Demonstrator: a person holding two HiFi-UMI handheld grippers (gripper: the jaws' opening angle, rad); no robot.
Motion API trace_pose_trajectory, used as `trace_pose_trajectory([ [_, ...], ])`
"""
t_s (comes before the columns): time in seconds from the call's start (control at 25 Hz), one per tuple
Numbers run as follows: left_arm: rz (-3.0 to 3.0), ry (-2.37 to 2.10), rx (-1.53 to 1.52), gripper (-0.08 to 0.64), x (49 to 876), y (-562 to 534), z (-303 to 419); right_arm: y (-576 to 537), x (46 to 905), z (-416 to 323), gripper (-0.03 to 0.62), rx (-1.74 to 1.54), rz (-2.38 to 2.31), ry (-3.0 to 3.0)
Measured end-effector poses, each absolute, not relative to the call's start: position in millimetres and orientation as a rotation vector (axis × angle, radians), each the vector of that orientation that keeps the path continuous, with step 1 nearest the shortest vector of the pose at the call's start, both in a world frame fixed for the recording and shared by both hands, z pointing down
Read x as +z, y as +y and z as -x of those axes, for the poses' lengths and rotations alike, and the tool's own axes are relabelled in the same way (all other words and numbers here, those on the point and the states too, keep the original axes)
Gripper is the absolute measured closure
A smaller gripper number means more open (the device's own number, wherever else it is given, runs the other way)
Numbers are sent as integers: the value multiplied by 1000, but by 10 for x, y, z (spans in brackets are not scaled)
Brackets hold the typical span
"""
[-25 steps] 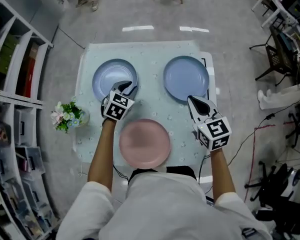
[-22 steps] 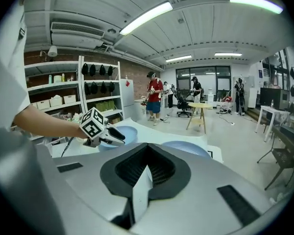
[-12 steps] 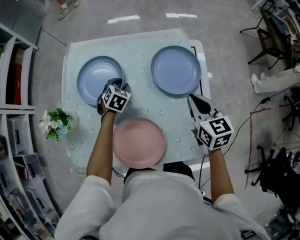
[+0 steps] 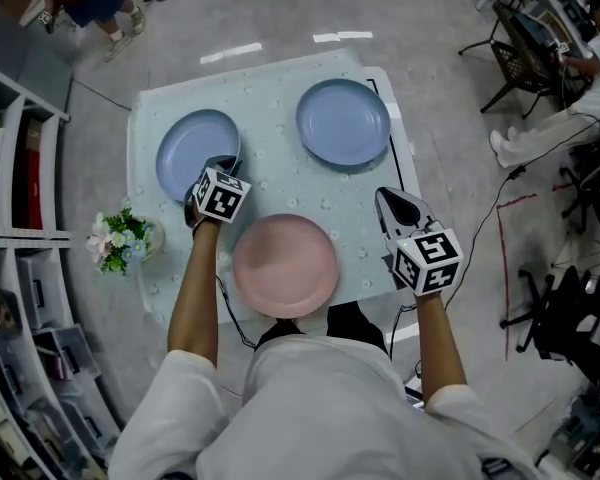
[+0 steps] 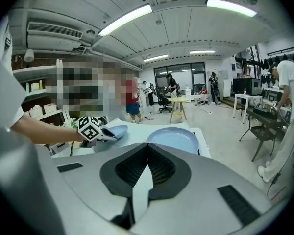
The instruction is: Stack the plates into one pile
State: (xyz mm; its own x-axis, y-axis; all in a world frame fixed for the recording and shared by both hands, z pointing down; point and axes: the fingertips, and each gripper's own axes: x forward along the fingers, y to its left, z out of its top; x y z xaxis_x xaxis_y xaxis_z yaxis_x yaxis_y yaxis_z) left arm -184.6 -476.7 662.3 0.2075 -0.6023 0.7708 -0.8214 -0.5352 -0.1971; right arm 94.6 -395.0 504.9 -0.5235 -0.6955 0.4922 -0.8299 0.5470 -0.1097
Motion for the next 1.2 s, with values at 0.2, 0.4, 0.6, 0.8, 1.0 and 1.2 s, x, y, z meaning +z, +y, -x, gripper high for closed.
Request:
trace_pose_trajectory([
  [0.2, -2374, -1347, 1103, 517, 6110, -4481, 1830, -3569, 4886, -880, 580, 433, -1301, -2406],
  [0.4, -2488, -1250, 928, 517, 5701, -3987, 1691, -3105, 4784, -824, 579, 416, -1335, -2421],
  [0.6, -2700, -1039, 861, 516, 5356, -3263, 1317, -2648, 4739, -795, 580, 397, -1367, -2426],
  [0.8, -2878, -756, 997, 514, 5360, -2504, 930, -2292, 4750, -796, 580, 389, -1398, -2407],
  [1.0, -2955, -510, 1156, 508, 5500, -2000, 623, -2054, 4754, -857, 580, 373, -1432, -2386],
  [1.2, -2955, -317, 1292, 515, 5682, -1640, 431, -1920, 4782, -959, 580, 377, -1463, -2363],
])
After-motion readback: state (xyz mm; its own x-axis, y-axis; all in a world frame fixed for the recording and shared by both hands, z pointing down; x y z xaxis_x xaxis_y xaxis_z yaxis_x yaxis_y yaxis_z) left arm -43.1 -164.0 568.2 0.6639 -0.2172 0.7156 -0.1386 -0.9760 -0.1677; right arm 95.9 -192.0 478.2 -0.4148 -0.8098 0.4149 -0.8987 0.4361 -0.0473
